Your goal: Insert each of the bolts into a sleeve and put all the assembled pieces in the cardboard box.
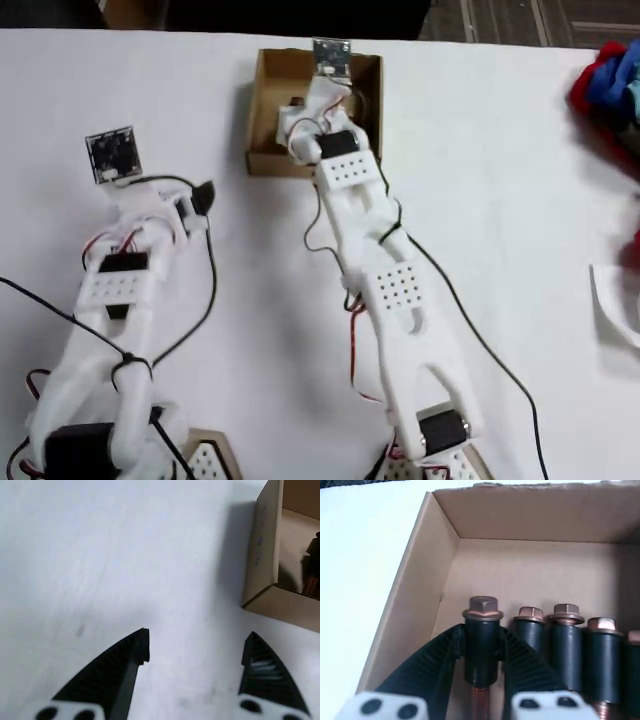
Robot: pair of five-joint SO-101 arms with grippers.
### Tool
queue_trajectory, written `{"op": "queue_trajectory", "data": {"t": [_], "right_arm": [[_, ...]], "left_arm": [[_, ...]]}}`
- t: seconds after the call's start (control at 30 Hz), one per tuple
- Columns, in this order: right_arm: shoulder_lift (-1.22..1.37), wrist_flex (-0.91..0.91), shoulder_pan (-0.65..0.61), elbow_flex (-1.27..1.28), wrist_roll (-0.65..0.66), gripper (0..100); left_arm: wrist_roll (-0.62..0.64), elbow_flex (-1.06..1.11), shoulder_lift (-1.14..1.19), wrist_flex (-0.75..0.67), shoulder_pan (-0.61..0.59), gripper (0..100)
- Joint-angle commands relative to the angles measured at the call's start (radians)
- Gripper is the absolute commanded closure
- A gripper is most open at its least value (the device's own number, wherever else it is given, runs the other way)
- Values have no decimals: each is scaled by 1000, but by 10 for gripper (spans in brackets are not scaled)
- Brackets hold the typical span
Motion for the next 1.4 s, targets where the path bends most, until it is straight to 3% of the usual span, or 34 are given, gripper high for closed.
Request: {"op": "queue_trajectory", "data": {"t": [0.0, 0.33, 0.5, 0.63, 0.7, 0.8, 0.97, 1.13, 1.27, 1.37], "right_arm": [[-33, -18, -7, -11, 9, 865], [-36, 38, 22, -92, 17, 883], [-36, 291, 85, -344, 20, 978], [-147, 509, 145, -347, 83, 978], [-232, 676, 170, -348, 100, 979], [-378, 900, 183, -344, 101, 978], [-553, 917, 231, -230, 101, 979], [-901, 920, 266, 137, 101, 979], [-1363, 915, 239, 749, 98, 978], [-1643, 894, 209, 1209, 101, 978]], "left_arm": [[-6, -2, 0, -17, 11, 692], [-8, -2, 0, -17, 11, 692], [-8, -5, 0, -9, 11, 692], [-8, -39, -11, 0, 5, 692], [-44, -104, -12, 91, 5, 692], [-124, -255, -44, 353, 11, 692], [-241, -429, -178, 715, 11, 691], [-351, -392, -390, 959, -48, 691], [-391, -341, -641, 1119, -118, 688], [-391, -189, -830, 1134, -138, 688]]}}
